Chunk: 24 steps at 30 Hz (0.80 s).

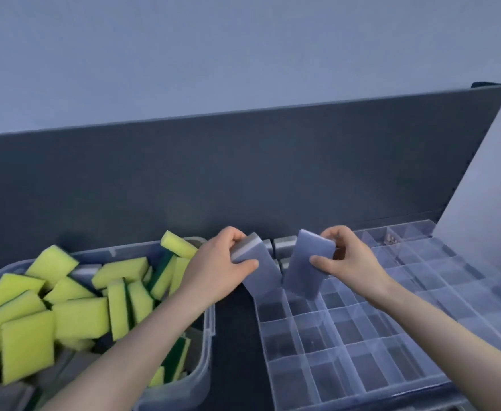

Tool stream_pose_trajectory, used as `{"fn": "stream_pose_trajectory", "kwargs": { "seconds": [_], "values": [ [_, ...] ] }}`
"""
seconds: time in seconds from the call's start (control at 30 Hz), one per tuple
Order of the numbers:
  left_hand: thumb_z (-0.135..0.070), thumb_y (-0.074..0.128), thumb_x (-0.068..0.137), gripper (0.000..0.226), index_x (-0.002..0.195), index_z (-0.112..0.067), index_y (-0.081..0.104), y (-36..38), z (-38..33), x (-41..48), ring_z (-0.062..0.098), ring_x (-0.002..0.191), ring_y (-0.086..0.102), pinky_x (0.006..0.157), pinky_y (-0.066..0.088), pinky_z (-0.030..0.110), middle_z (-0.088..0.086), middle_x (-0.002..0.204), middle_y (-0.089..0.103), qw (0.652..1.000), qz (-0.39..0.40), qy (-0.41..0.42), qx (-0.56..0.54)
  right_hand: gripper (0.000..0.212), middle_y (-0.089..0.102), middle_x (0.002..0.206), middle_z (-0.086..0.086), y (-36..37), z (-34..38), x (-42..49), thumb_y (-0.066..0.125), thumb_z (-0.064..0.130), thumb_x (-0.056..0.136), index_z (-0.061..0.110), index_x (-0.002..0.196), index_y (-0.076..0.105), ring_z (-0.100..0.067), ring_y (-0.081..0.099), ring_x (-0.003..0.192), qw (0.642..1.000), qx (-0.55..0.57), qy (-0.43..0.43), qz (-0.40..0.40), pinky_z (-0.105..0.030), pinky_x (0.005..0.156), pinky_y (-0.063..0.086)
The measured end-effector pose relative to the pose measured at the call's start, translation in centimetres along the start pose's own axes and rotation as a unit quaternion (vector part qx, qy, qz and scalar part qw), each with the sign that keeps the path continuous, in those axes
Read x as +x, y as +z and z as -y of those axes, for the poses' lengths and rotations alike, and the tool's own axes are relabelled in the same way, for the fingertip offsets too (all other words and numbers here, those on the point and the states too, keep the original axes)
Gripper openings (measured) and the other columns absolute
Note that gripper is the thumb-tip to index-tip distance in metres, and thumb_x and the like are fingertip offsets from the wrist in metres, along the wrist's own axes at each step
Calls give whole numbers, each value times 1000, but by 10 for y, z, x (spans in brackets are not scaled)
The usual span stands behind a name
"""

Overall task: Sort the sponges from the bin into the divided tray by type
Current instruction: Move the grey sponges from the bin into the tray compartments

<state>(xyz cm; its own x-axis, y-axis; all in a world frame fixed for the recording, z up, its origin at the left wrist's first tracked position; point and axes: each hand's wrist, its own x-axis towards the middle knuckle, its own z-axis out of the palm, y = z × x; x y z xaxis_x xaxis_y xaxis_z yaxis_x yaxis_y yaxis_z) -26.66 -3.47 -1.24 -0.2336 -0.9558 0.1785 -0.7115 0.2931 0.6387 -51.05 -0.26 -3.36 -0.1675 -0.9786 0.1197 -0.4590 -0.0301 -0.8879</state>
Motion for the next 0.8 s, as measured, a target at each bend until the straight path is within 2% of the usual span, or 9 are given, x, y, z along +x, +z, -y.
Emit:
{"fn": "stream_pose_trajectory", "kwargs": {
  "seconds": [0.13, 0.3, 0.4, 0.5, 0.57, 0.67, 0.8],
  "values": [
    [-31, 71, 78, 38, 112, -26, 55, 23, -6, -4, 12, 99, 59, 83, 48, 33, -12, 107, 64, 999, -5, -21, 39, 47, 64, 100, 4, -4, -24, 8, 74, 15, 75, 34, 112, 52, -19, 62, 89, 997, -31, -31, 57, -37, 76, 54],
    [-27, 71, 80, 37, 114, -26, 57, 42, -5, -15, 11, 97, 59, 80, 47, 29, -13, 105, 63, 998, 7, -57, 35, 41, 64, 88, 17, -4, -45, 10, 71, 5, 76, 34, 100, 56, -2, 59, 81, 991, -20, -65, 118, -13, 68, 47],
    [-29, 71, 81, 40, 117, -27, 56, 51, -2, -21, 8, 101, 57, 79, 42, 23, -15, 109, 61, 997, 28, -62, 49, 45, 64, 87, 15, -2, -54, 9, 72, 0, 72, 35, 93, 54, -2, 58, 82, 987, -46, -80, 134, -11, 69, 44],
    [-30, 70, 83, 44, 124, -28, 54, 57, -1, -22, 9, 108, 55, 83, 40, 21, -14, 117, 60, 994, 50, -59, 72, 43, 62, 95, 14, -3, -55, 8, 74, 3, 72, 31, 96, 52, -3, 57, 87, 977, -100, -109, 154, -8, 73, 41],
    [-30, 70, 83, 47, 127, -28, 53, 57, -3, -21, 9, 114, 53, 88, 40, 21, -13, 123, 58, 993, 62, -56, 85, 38, 62, 97, 12, -4, -52, 8, 74, 12, 73, 24, 103, 54, -7, 57, 87, 969, -144, -124, 160, -11, 72, 40],
    [-27, 72, 82, 47, 126, -28, 56, 58, -5, -15, 11, 118, 52, 90, 39, 20, -10, 126, 59, 990, 89, -38, 100, 34, 63, 96, 10, -7, -43, 13, 72, 25, 75, 23, 105, 56, -13, 58, 88, 944, -232, -150, 182, -26, 74, 44],
    [-26, 71, 83, 48, 128, -24, 57, 57, -11, -9, 13, 121, 51, 92, 39, 21, -8, 130, 58, 983, 120, -17, 134, 26, 66, 94, 6, -11, -32, 20, 68, 25, 74, 20, 98, 59, -17, 58, 90, 913, -308, -164, 211, -34, 76, 47]
  ]
}}
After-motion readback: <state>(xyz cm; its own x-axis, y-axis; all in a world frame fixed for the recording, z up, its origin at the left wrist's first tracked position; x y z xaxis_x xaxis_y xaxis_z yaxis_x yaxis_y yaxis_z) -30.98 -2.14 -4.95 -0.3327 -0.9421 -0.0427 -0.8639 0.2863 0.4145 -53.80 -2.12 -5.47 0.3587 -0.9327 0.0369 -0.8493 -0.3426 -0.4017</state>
